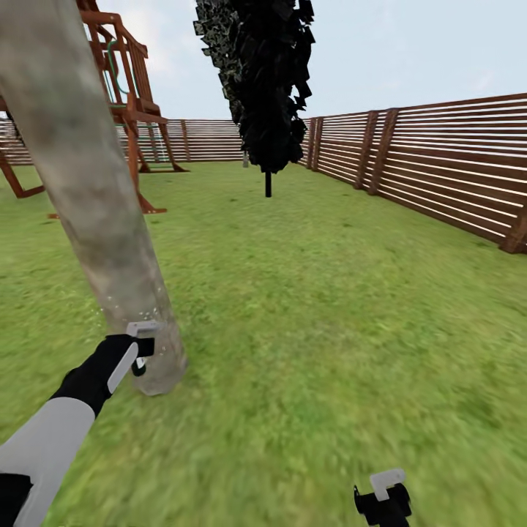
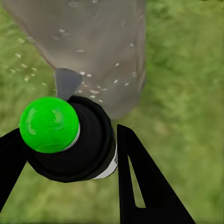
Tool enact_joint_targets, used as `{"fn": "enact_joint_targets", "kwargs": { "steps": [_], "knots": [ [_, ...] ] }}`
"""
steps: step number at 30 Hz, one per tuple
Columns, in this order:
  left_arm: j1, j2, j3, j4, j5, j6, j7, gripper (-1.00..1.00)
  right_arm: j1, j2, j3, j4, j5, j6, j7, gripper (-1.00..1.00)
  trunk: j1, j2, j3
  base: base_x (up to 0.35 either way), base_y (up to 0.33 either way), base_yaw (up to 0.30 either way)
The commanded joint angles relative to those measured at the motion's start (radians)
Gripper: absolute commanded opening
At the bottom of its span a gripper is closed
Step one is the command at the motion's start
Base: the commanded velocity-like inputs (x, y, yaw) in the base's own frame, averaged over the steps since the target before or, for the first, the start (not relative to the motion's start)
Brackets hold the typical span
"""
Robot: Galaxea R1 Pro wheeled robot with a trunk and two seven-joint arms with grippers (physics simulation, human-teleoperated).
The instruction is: In the garden, pick up the pesticide atomizer on the floor and spray pesticide onto both trees until each tree trunk is fully covered.
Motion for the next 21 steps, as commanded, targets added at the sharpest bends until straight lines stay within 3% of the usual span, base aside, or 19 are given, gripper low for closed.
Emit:
{"fn": "enact_joint_targets", "kwargs": {
  "steps": [1, 8, 9, 10, 13, 21],
  "knots": [
    [-0.001, 0.002, -0.006, -0.001, 0.01, 0.003, 0.009, -1.0, -0.001, 0.0, -0.007, 0.001, 0.011, -0.003, -0.006, 1.0, 0.0, 0.0, -0.001, 0.252, -0.149, 0.277],
    [0.0, 0.006, -0.003, -0.001, 0.01, 0.004, 0.009, -1.0, -0.001, 0.0, -0.007, 0.003, 0.011, -0.003, -0.006, 1.0, 0.0, 0.0, -0.001, 0.172, -0.03, 0.278],
    [-0.002, 0.008, 0.006, -0.001, 0.01, 0.004, 0.009, -1.0, -0.001, 0.0, -0.007, 0.003, 0.011, -0.003, -0.006, 1.0, 0.0, 0.0, -0.001, 0.009, -0.001, 0.278],
    [-0.006, 0.012, 0.04, -0.002, 0.009, 0.005, 0.008, -1.0, -0.001, 0.0, -0.007, 0.003, 0.011, -0.003, -0.006, 1.0, 0.0, 0.0, -0.001, 0.002, 0.0, 0.278],
    [-0.024, 0.01, 0.057, -0.002, 0.006, 0.006, 0.008, -1.0, -0.001, 0.0, -0.007, 0.003, 0.011, -0.003, -0.006, 1.0, 0.0, 0.0, -0.001, 0.001, 0.0, 0.27],
    [-0.028, -0.001, 0.058, -0.003, -0.001, 0.006, 0.008, -1.0, -0.001, -0.002, -0.008, 0.0, 0.011, -0.004, -0.006, 1.0, 0.0, 0.0, -0.001, 0.114, -0.176, 0.032]
  ]
}}
